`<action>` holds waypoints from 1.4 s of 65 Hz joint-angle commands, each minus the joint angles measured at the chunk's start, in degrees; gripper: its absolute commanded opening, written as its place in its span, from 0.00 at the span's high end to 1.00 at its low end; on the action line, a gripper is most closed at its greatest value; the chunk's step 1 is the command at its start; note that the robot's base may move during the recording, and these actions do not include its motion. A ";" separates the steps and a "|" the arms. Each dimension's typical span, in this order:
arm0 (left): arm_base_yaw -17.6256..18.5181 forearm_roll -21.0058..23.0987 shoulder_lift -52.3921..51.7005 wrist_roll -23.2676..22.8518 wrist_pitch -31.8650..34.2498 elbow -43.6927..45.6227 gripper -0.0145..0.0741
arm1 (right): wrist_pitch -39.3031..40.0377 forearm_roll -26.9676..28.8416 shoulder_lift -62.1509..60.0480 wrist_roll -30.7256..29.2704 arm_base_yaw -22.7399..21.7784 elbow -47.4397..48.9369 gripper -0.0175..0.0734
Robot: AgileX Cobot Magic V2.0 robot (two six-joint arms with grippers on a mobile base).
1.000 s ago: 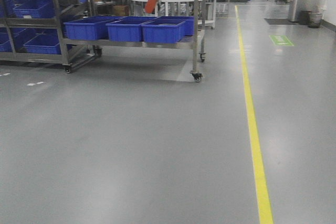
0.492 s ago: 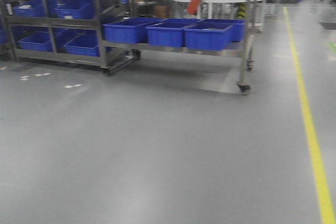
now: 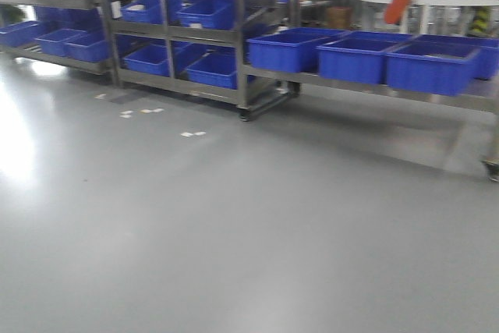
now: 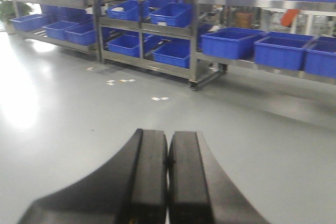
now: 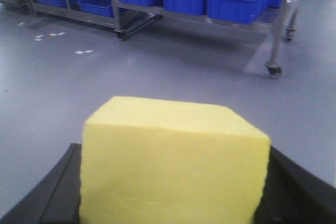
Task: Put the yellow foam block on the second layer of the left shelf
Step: 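Drive the base away from the table holding the cube in the right gripper, then turn and drive the base toward the shelf rack of blue bins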
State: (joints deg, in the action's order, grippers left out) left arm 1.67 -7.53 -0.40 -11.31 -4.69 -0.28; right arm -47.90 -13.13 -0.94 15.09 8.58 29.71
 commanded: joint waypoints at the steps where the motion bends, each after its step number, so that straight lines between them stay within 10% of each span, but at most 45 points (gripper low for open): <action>1: 0.28 0.13 0.46 -0.22 5.04 -1.48 0.68 | 4.81 -1.19 -0.26 -0.46 -0.19 1.43 0.53; 91: 0.28 0.13 0.46 -0.22 5.04 -1.48 0.68 | 4.82 -1.19 -0.26 -0.46 -0.19 1.43 0.53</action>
State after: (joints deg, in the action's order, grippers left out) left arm 1.67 -7.53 -0.40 -11.31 -4.69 -0.28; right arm -48.01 -13.25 -0.94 15.09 8.58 29.71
